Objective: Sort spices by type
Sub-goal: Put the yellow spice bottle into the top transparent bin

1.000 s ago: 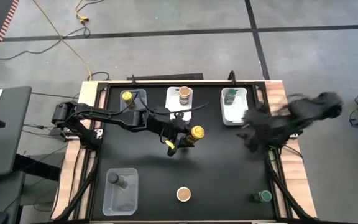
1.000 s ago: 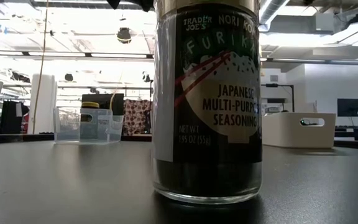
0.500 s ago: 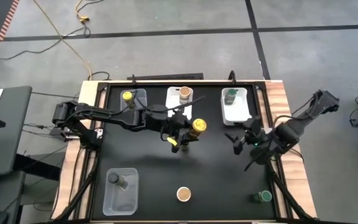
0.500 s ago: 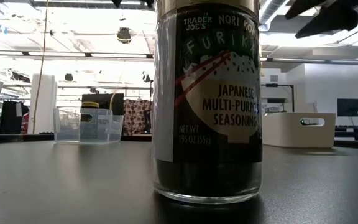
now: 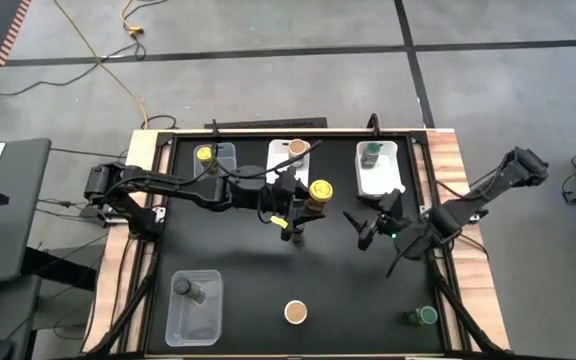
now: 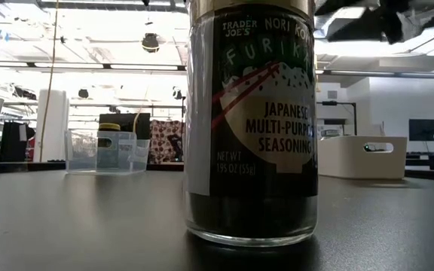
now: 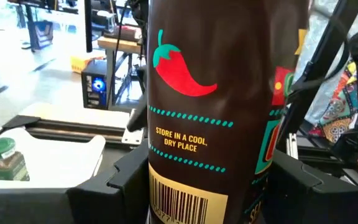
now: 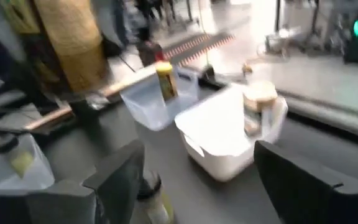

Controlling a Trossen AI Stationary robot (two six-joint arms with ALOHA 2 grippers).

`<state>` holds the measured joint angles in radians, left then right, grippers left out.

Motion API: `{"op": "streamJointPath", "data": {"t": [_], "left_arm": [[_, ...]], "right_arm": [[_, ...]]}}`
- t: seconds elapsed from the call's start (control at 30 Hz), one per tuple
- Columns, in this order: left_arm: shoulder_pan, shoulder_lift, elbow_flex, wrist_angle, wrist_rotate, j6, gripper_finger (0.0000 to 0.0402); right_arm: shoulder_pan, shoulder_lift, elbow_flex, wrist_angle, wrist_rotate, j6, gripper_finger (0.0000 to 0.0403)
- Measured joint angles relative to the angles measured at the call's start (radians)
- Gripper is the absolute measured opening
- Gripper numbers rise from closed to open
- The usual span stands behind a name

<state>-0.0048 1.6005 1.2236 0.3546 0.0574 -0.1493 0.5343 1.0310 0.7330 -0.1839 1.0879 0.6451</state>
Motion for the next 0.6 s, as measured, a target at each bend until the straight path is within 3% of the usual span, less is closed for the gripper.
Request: {"op": "streamJointPath", "data": {"t": [0.2, 0.3, 0.47, 0.6], "left_arm": [[0.000, 0.000, 0.000, 0.001, -0.014, -0.009, 0.0222], [0.000, 0.000, 0.000, 0.001, -0.015, -0.036, 0.0222], [-0.013, 0.000, 0.000, 0.001, -0.016, -0.031, 0.0222], [-0.019, 0.000, 0.000, 0.001, -0.015, -0.031, 0.0222]], "right_arm": [[-0.049, -0.021, -0.030, 0.288, -0.177, -0.340, 0.0318], [-0.068, -0.033, -0.039, 0.367, -0.264, -0.428, 0.0318], [-0.078, -0.061, -0.038, 0.466, -0.306, -0.545, 0.0318], [-0.122, -0.065, -0.038, 0.544, -0.430, -0.584, 0.0318]]}}
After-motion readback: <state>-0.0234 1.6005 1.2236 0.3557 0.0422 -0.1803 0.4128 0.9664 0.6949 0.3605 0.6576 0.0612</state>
